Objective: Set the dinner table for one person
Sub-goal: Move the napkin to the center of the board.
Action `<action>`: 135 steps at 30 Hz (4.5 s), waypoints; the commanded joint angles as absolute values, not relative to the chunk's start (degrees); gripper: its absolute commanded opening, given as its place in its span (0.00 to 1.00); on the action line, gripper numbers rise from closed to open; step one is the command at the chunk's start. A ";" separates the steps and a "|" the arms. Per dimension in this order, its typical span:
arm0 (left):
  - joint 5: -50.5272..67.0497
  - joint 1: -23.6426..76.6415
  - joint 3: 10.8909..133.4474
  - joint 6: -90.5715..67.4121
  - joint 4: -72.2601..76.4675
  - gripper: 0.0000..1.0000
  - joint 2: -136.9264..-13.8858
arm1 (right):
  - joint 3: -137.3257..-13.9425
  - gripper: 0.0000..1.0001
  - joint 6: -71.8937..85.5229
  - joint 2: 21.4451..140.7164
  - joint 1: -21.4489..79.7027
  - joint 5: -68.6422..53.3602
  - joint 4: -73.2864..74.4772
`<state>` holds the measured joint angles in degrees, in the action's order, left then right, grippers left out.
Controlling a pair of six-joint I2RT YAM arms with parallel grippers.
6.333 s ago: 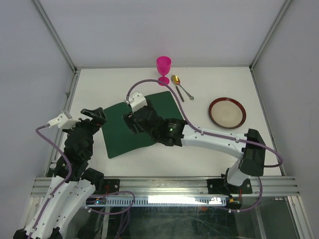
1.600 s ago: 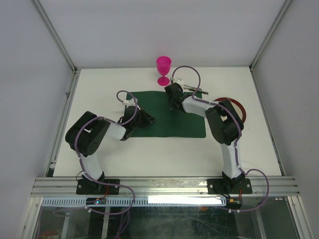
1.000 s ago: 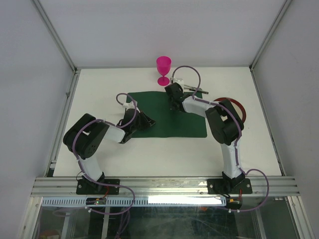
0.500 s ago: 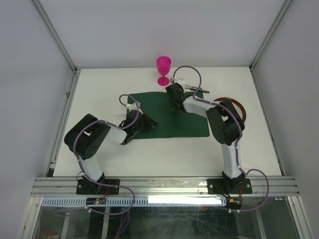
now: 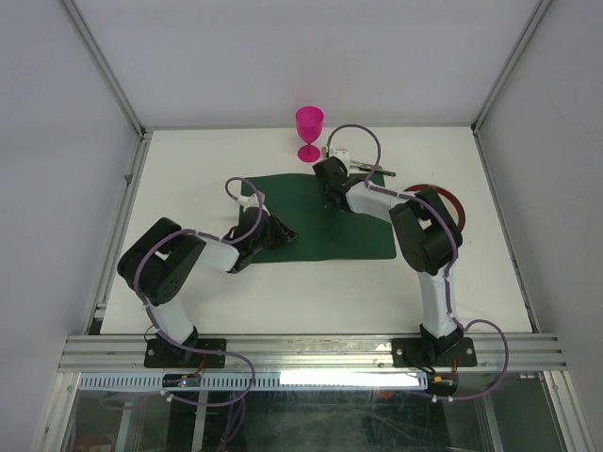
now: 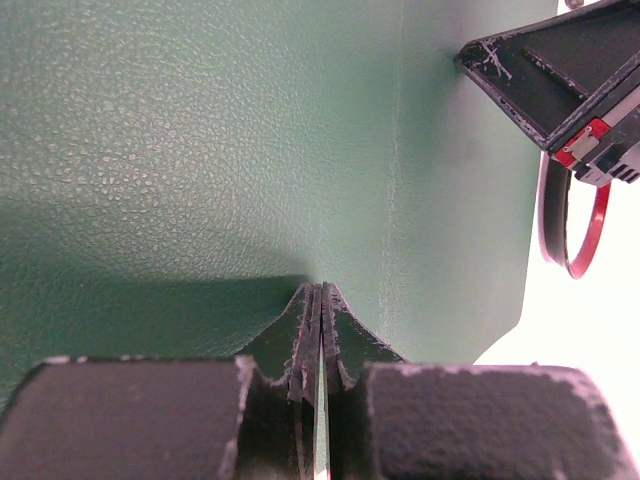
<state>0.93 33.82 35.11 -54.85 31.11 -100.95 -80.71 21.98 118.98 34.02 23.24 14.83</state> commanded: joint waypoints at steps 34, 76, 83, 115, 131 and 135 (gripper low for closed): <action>-3.99 27.54 31.31 -49.17 23.82 0.00 -91.51 | -79.63 0.13 22.82 121.87 34.53 22.51 23.57; -5.22 24.81 36.01 -45.00 16.44 0.00 -77.96 | -87.07 0.23 21.38 116.31 36.66 27.71 29.94; -4.91 24.79 35.22 -45.09 16.97 0.00 -77.50 | -90.35 0.23 18.33 116.76 36.66 29.36 29.42; 1.29 24.83 28.98 -40.46 14.97 0.00 -70.92 | -60.35 0.28 48.51 91.19 39.69 42.86 50.70; -1.29 24.83 27.43 -38.67 11.38 0.00 -64.93 | -55.44 0.29 55.09 98.49 33.26 41.93 52.80; -1.35 24.83 27.33 -38.75 11.34 0.00 -65.37 | -54.82 0.30 54.62 97.94 32.65 40.47 50.85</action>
